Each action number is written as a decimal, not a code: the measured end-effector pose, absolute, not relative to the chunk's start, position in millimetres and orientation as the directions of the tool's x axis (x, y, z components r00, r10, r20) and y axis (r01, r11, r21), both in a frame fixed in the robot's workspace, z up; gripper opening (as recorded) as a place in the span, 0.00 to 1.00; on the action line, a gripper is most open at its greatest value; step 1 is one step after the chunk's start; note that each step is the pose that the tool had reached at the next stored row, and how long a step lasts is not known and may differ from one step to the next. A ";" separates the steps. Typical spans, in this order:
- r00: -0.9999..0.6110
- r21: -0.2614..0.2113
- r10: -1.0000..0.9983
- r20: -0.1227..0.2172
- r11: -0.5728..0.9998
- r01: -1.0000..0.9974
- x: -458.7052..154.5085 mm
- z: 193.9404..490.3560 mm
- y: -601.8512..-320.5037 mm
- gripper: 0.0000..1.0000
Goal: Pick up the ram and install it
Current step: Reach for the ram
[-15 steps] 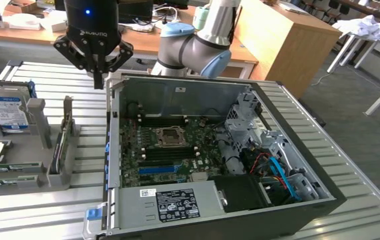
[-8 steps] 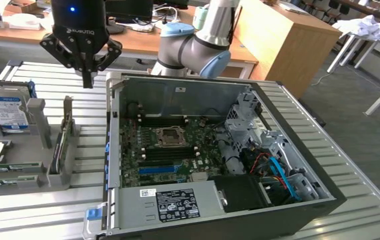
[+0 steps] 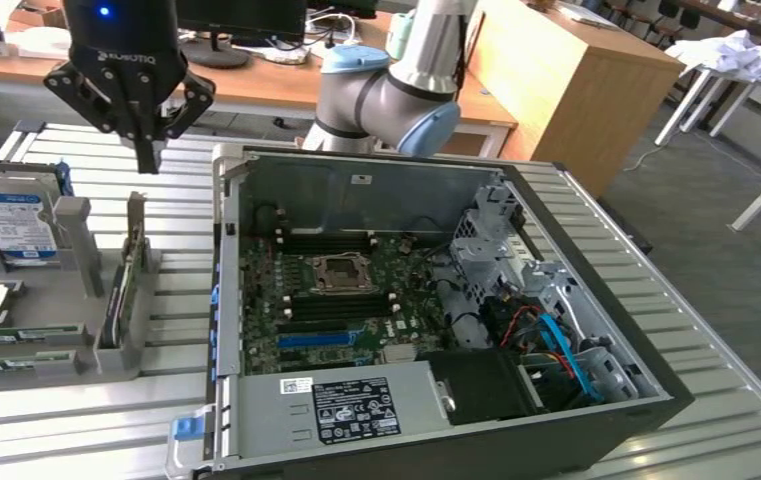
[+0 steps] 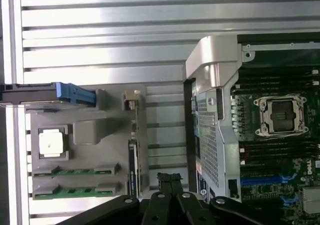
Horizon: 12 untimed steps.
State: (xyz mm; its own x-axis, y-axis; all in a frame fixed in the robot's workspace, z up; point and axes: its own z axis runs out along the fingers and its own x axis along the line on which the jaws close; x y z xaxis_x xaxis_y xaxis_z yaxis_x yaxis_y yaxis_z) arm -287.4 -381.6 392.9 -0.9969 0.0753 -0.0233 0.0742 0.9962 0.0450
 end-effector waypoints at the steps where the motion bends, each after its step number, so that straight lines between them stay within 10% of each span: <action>1: -0.997 0.045 0.075 -0.023 0.996 0.074 -290.9 392.9 -381.3 0.11; 12: -0.997 0.045 0.075 -0.023 0.996 0.074 -326.5 392.9 -377.7 0.11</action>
